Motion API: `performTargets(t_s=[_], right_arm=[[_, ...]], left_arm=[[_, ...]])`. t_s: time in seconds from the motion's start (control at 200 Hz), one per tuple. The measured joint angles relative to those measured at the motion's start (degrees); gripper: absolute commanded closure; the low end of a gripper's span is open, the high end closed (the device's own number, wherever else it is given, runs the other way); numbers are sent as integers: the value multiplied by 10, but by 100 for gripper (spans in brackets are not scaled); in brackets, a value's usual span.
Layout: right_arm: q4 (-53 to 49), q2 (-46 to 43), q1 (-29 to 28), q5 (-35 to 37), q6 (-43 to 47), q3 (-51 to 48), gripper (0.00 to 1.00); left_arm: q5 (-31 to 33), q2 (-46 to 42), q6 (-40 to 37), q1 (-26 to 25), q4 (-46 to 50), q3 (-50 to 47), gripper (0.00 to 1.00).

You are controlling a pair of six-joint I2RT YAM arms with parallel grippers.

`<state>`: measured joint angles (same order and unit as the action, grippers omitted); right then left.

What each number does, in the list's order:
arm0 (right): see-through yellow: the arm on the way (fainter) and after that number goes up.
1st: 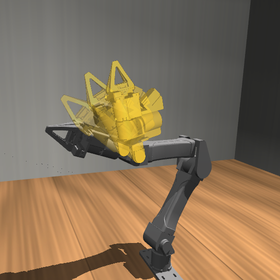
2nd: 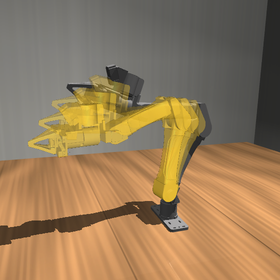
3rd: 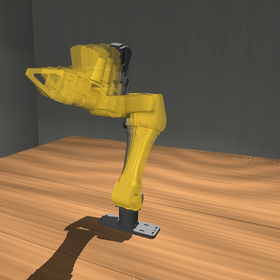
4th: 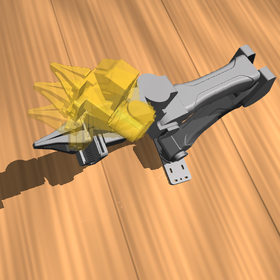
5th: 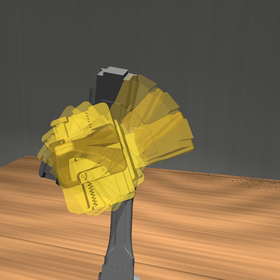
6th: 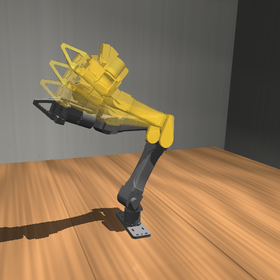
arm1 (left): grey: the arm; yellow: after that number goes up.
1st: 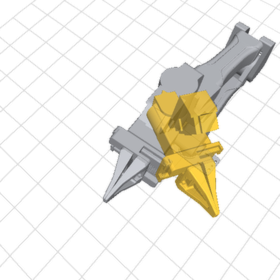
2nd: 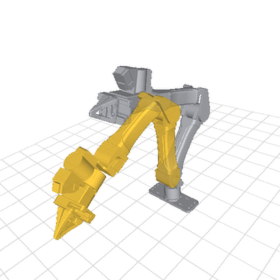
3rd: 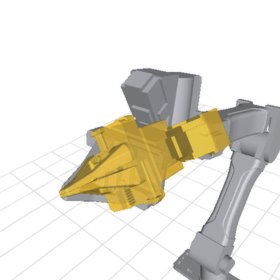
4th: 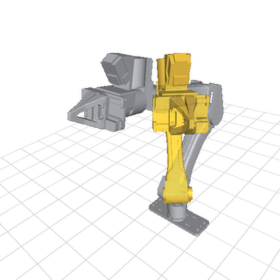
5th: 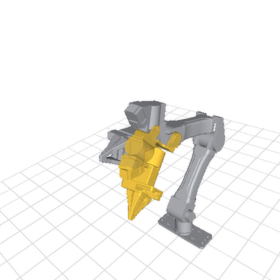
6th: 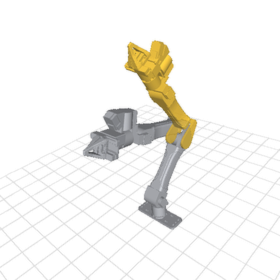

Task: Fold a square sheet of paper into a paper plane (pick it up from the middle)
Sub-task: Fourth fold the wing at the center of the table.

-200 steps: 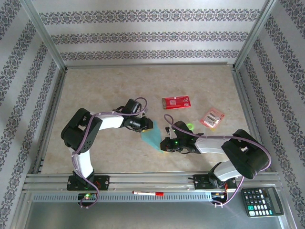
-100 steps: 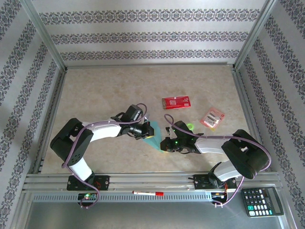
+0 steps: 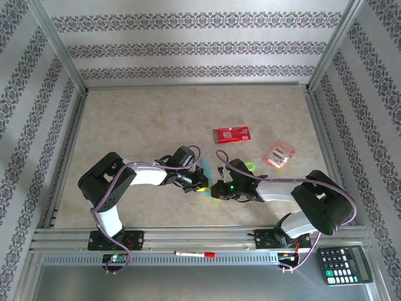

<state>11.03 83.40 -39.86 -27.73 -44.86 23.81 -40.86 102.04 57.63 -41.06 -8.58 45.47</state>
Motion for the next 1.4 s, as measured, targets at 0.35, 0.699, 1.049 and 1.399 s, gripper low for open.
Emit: performTargets(t_s=[0.35, 0.699, 1.049, 1.399], right_arm=[[-9, 0, 0, 0, 0, 3, 99], [-30, 3, 0, 3, 0, 13, 100], [-33, 8, 0, 0, 0, 16, 100], [-32, 7, 0, 0, 0, 16, 100]], left_arm=[[-5, 22, 3, -1, 0, 3, 100], [-5, 24, -30, 16, 39, 22, 100], [-9, 42, -74, 51, 84, 58, 100], [-14, 65, -111, 106, 106, 91, 100]])
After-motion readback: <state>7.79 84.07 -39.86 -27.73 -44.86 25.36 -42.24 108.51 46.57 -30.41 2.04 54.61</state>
